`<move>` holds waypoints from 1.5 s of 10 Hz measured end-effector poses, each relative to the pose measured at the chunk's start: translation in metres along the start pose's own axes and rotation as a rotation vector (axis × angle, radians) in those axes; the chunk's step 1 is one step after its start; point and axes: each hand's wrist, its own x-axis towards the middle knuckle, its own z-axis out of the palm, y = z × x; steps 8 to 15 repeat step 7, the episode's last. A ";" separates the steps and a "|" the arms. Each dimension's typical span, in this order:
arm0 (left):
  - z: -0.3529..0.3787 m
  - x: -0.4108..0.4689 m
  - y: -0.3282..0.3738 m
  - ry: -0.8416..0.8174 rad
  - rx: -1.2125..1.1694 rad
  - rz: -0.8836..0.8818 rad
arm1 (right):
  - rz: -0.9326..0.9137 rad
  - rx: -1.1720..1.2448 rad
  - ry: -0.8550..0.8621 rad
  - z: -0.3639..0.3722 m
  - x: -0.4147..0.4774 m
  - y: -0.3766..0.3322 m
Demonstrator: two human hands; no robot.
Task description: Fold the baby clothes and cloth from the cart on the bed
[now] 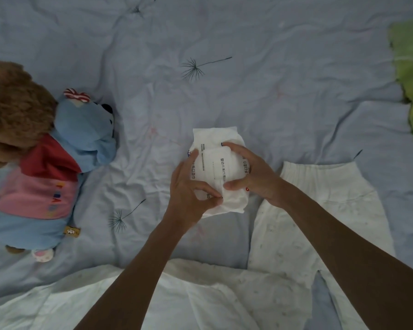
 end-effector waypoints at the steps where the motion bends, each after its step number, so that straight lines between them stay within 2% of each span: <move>1: -0.001 -0.003 -0.002 -0.002 0.083 0.039 | -0.022 -0.039 0.009 0.005 -0.001 0.006; 2: 0.000 -0.004 -0.004 0.032 0.212 0.118 | -0.073 -0.105 0.058 0.010 -0.001 0.013; 3: 0.000 -0.003 -0.010 -0.029 0.365 0.102 | -0.085 -0.257 0.149 0.019 0.000 0.016; 4: -0.010 -0.001 0.011 -0.208 0.551 -0.041 | -0.030 -0.462 0.193 0.022 -0.004 0.014; 5: -0.021 -0.003 0.048 -0.401 0.674 -0.165 | 0.046 -0.657 0.148 0.012 -0.021 0.006; 6: -0.024 -0.007 0.066 -0.498 0.771 -0.080 | 0.116 -0.775 0.215 0.000 -0.051 -0.003; 7: -0.021 -0.011 0.081 -0.567 0.780 -0.110 | 0.140 -0.878 0.288 -0.006 -0.082 -0.018; 15: -0.021 -0.011 0.081 -0.567 0.780 -0.110 | 0.140 -0.878 0.288 -0.006 -0.082 -0.018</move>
